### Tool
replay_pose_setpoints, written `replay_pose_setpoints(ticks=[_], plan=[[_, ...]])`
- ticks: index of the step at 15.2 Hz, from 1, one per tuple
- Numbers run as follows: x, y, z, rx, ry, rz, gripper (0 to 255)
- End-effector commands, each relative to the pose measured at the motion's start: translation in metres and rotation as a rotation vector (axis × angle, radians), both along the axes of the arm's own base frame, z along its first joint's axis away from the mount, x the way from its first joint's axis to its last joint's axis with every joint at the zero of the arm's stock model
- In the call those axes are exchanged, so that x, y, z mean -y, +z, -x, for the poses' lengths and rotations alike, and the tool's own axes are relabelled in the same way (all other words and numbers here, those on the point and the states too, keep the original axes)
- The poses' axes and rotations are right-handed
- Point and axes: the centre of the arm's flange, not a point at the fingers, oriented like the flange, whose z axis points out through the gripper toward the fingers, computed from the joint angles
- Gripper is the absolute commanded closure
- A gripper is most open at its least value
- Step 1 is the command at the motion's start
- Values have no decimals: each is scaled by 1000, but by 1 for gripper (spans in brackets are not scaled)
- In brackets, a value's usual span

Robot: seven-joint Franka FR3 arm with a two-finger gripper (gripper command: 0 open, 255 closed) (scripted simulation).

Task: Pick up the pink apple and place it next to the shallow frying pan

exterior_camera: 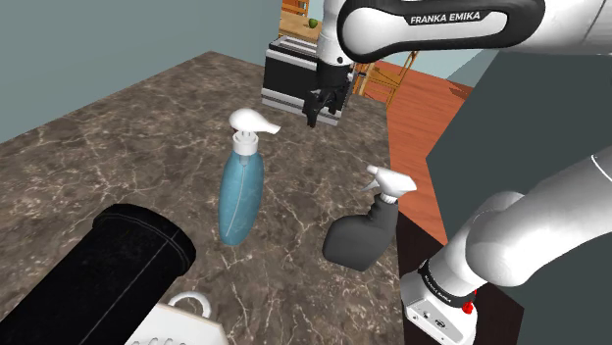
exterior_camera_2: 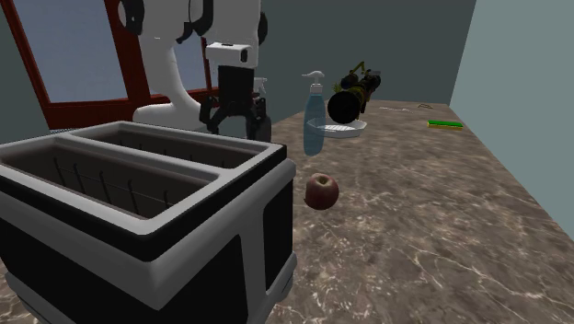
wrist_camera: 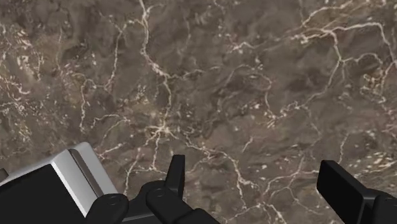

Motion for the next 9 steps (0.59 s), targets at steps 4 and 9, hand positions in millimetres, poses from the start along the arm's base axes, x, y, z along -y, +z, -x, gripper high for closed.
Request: replay_pose_setpoints(ticks=[4, 9], plan=[[-40, -16, -48, 42, 30, 7, 0], [-78, -28, -94, 83, 59, 15, 0]])
